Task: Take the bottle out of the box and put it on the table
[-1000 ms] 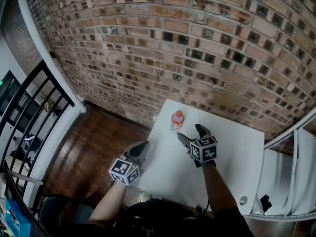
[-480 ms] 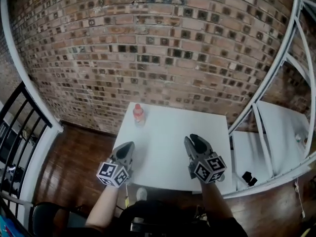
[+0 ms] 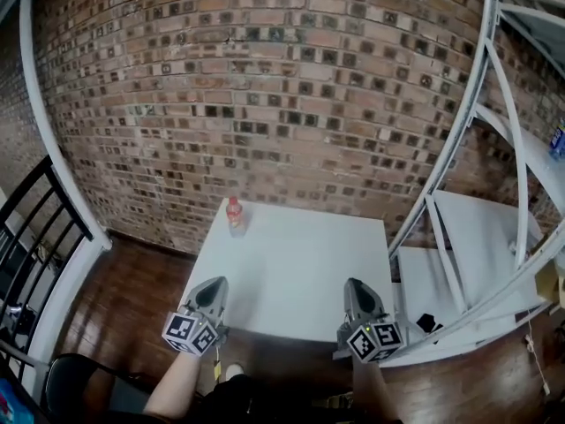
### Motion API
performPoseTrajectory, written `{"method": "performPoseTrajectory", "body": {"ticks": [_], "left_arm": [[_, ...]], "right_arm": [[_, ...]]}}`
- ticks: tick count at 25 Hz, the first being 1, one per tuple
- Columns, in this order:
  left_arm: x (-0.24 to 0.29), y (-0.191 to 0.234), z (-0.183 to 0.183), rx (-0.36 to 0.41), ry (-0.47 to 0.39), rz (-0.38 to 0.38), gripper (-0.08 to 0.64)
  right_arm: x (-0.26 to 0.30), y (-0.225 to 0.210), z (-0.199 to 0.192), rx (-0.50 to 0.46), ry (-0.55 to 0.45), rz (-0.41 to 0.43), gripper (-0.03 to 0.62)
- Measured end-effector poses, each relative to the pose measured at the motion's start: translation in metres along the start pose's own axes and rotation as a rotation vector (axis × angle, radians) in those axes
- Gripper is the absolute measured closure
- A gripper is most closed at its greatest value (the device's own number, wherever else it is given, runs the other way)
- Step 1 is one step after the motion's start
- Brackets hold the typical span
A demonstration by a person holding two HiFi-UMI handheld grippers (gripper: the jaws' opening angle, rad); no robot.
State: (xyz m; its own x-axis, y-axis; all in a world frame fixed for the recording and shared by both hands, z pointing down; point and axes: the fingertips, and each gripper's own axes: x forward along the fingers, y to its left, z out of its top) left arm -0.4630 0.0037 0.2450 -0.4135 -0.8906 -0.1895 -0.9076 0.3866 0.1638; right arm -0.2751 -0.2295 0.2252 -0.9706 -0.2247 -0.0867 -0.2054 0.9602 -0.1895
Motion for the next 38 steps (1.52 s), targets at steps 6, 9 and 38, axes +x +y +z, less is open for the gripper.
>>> {"method": "performPoseTrajectory", "body": {"ticks": [6,9,38], "left_arm": [[-0.014,-0.011,0.003,0.011,0.035,-0.086,0.563],[-0.026,0.002,0.006,0.016,0.039,-0.079,0.563],[-0.047,0.067,0.000,-0.042,0.016,-0.026,0.563]], "right_arm": [[-0.031,0.010,-0.002,-0.042,0.033,-0.030,0.591],[-0.045,0.016,-0.013,-0.039,0.056,-0.054,0.591],[-0.024,0.052,-0.064,0.013,0.106,-0.134,0.591]]}}
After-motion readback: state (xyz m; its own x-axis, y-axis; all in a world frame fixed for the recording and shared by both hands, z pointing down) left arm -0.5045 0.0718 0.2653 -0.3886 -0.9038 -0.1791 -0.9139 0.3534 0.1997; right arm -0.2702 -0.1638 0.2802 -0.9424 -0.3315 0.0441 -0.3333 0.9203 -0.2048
